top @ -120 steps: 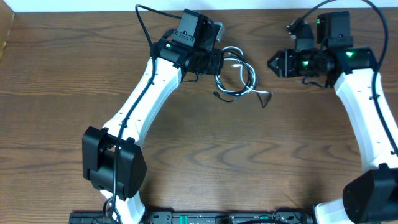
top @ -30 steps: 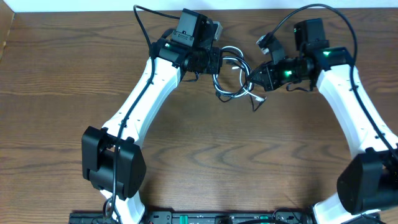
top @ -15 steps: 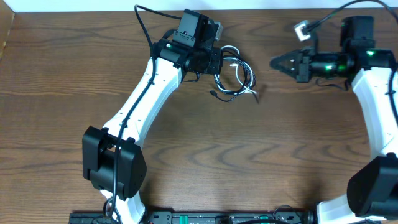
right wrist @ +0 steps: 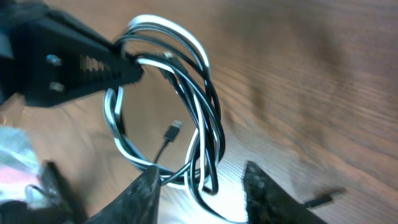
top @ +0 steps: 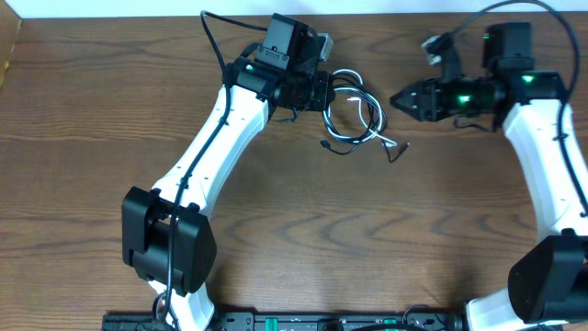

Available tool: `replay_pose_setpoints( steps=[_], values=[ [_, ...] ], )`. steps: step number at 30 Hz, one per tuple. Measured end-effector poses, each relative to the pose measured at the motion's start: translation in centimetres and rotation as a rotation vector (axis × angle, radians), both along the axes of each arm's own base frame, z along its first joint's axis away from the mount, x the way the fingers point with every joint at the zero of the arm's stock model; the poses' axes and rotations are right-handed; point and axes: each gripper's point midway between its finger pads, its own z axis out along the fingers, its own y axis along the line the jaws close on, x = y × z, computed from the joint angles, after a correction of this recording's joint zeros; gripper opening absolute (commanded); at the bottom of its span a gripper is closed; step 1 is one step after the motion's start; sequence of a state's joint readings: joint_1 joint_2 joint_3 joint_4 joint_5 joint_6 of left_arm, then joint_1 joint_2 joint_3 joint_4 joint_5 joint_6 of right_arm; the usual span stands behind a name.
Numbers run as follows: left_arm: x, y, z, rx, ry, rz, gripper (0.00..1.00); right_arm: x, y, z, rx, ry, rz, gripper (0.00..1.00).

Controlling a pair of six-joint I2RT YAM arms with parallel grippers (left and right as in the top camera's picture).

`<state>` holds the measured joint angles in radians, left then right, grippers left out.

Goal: Untangle cables

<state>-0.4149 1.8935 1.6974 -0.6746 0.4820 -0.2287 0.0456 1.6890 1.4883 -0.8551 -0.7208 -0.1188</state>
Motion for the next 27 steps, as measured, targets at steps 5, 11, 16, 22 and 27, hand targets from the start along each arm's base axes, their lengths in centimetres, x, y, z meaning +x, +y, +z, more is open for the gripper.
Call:
replay_pose_setpoints(
  steps=[5, 11, 16, 22, 27],
  values=[
    [-0.6, -0.8, 0.4, -0.053, 0.033, -0.021, 0.08, 0.0, 1.2, -1.0, -0.101, -0.006, -0.003, 0.31],
    [-1.3, -1.4, 0.8, -0.100, 0.065, -0.041, 0.08, 0.3, 0.9, -1.6, -0.164, -0.010, -0.035, 0.24],
    [-1.4, -1.6, 0.8, -0.110, 0.075, -0.043, 0.07, 0.7, 0.1, -2.3, -0.223, -0.005, -0.074, 0.15],
    [-1.6, -1.8, 1.0, -0.130, 0.089, -0.049, 0.07, 1.2, -0.9, -3.8, -0.289, 0.025, -0.125, 0.16],
    [-1.8, -2.0, 1.2, -0.146, 0.096, -0.059, 0.07, 1.3, -0.9, -5.0, -0.287, 0.067, -0.133, 0.29]
  ],
)
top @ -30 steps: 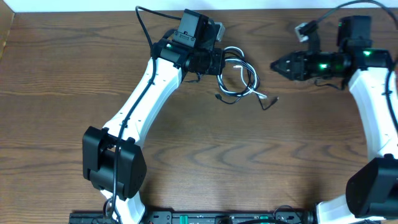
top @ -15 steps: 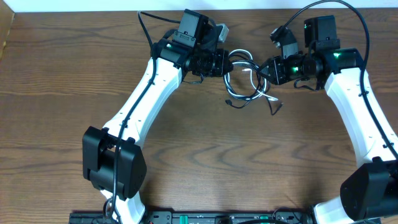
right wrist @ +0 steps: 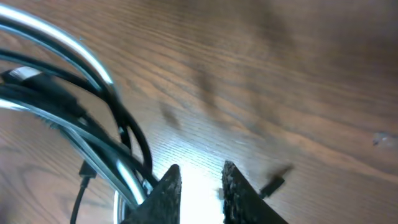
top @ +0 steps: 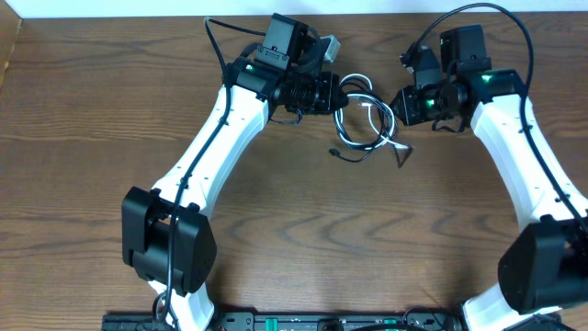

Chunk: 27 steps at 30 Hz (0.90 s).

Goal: Untangle cables

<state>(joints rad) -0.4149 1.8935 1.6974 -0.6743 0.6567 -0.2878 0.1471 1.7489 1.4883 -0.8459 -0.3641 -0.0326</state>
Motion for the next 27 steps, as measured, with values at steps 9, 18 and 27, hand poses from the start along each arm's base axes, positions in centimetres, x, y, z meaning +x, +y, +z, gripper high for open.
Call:
replay_pose_setpoints(
  steps=[9, 18, 27],
  values=[
    [0.9, 1.3, -0.9, 0.082, -0.023, 0.061, 0.08, 0.1, 0.2, 0.2, 0.027, -0.002, 0.002, 0.45],
    [1.9, 2.6, -1.6, 0.157, -0.034, 0.142, 0.08, -0.3, 1.0, 1.5, 0.054, -0.025, 0.025, 0.48],
    [2.0, 2.8, -1.7, 0.157, -0.017, 0.173, 0.08, -0.3, 0.8, 1.4, 0.045, -0.019, 0.008, 0.51]
  ],
)
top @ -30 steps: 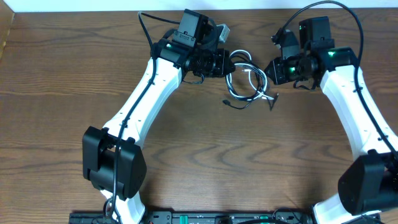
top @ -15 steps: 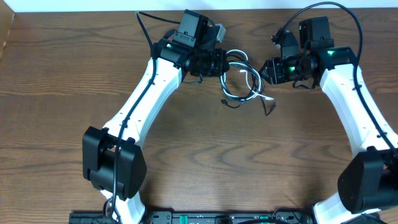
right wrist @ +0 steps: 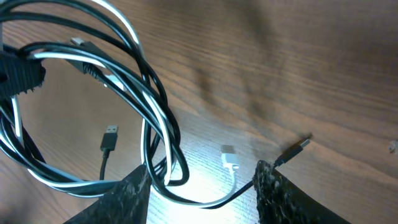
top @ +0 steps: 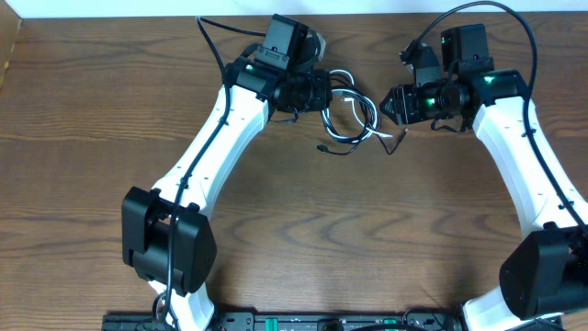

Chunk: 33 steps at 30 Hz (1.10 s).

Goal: Untangle cables

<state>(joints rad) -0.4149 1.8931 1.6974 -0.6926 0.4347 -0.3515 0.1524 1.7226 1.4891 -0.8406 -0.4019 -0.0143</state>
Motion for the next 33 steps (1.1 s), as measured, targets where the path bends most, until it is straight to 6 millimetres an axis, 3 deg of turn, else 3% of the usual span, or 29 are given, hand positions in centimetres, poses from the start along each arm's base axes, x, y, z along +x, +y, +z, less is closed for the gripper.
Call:
replay_pose_setpoints(
  steps=[10, 22, 33],
  values=[
    [0.0, 0.0, 0.0, -0.006, 0.012, 0.014, 0.07, -0.6, 1.6, -0.4, -0.018, 0.011, 0.034, 0.50],
    [-0.1, 0.0, -0.1, -0.005, 0.013, 0.014, 0.08, 0.1, 0.1, -1.6, -0.095, 0.022, -0.043, 0.49],
    [-0.1, 0.0, 0.0, -0.005, 0.013, 0.014, 0.07, 0.2, 0.6, -1.5, -0.093, 0.014, -0.040, 0.49]
  ],
)
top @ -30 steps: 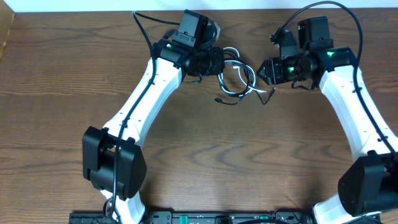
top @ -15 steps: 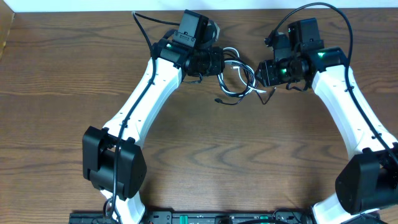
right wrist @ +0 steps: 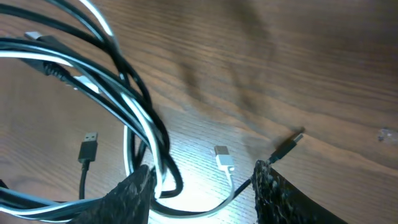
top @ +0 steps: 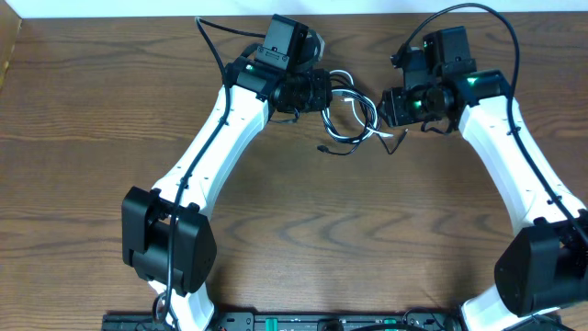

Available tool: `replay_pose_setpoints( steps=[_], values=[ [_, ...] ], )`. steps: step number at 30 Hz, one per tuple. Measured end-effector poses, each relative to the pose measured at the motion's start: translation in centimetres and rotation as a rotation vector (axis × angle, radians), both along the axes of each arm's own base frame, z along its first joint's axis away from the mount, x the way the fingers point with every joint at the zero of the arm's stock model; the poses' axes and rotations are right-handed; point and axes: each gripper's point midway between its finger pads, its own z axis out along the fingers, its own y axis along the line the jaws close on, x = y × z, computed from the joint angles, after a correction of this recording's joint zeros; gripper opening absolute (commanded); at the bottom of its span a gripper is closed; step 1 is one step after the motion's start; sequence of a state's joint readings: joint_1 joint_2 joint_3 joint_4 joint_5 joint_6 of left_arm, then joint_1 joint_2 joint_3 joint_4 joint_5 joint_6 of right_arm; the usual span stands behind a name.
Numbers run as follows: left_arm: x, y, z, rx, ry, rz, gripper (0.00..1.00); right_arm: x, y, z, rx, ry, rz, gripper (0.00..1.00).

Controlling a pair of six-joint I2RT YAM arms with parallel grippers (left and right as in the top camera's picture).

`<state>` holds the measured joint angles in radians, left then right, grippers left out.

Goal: Untangle cables

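Note:
A tangle of black and white cables hangs as a coil between my two arms. My left gripper is shut on the coil's left side. My right gripper sits at its right side, open. In the right wrist view the coil runs down to the left finger of the right gripper. A white plug lies on the wood between the fingers, and a black plug lies by the right finger. Another black USB plug dangles at the left.
The wooden table carries only the cables. The loose plug ends trail below the coil. My own arms' black cables arch above each wrist near the table's far edge.
My right gripper has shifted slightly left toward the coil and is still open. The coil's lower loop now touches its left finger. The left gripper holds the coil in the same place.
My right gripper first stood open, well to the right of the coil held by the left. Then the coil and both grippers were close together, the right fingers nearly together. After that the coil was back left and the right gripper wide open, now closer.

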<state>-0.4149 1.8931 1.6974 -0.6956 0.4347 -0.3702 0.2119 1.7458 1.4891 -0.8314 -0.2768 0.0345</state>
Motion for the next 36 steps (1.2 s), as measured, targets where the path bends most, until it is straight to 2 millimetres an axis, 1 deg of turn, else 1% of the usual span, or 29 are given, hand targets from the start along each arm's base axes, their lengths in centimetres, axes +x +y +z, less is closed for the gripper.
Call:
replay_pose_setpoints(
  steps=[6, 16, 20, 25, 30, 33, 36],
  values=[
    [0.0, -0.1, 0.0, -0.004, 0.002, -0.003, 0.08, -0.1, 1.0, 0.1, -0.004, -0.011, 0.024, 0.48],
    [-0.1, -0.1, 0.0, -0.007, 0.003, -0.005, 0.07, 0.2, 1.0, -0.4, -0.022, -0.017, 0.016, 0.47],
    [-0.2, -0.3, 0.1, -0.018, 0.008, -0.013, 0.08, 0.4, 1.1, -2.0, -0.029, 0.017, 0.014, 0.44],
    [-0.5, -0.6, 0.2, -0.034, 0.018, -0.027, 0.08, 0.7, 1.3, -4.9, -0.040, 0.081, 0.007, 0.42],
    [-1.1, -1.0, 0.6, -0.085, 0.037, -0.072, 0.07, 0.9, 0.8, -6.3, -0.077, 0.112, -0.056, 0.42],
    [-0.8, -0.1, 1.1, -0.136, 0.056, -0.077, 0.07, 1.1, 0.9, -6.7, -0.070, 0.122, -0.076, 0.42],
    [0.1, 2.4, 1.8, -0.197, 0.074, -0.041, 0.07, 1.4, 1.3, -6.7, -0.044, 0.130, -0.091, 0.41]
  ],
)
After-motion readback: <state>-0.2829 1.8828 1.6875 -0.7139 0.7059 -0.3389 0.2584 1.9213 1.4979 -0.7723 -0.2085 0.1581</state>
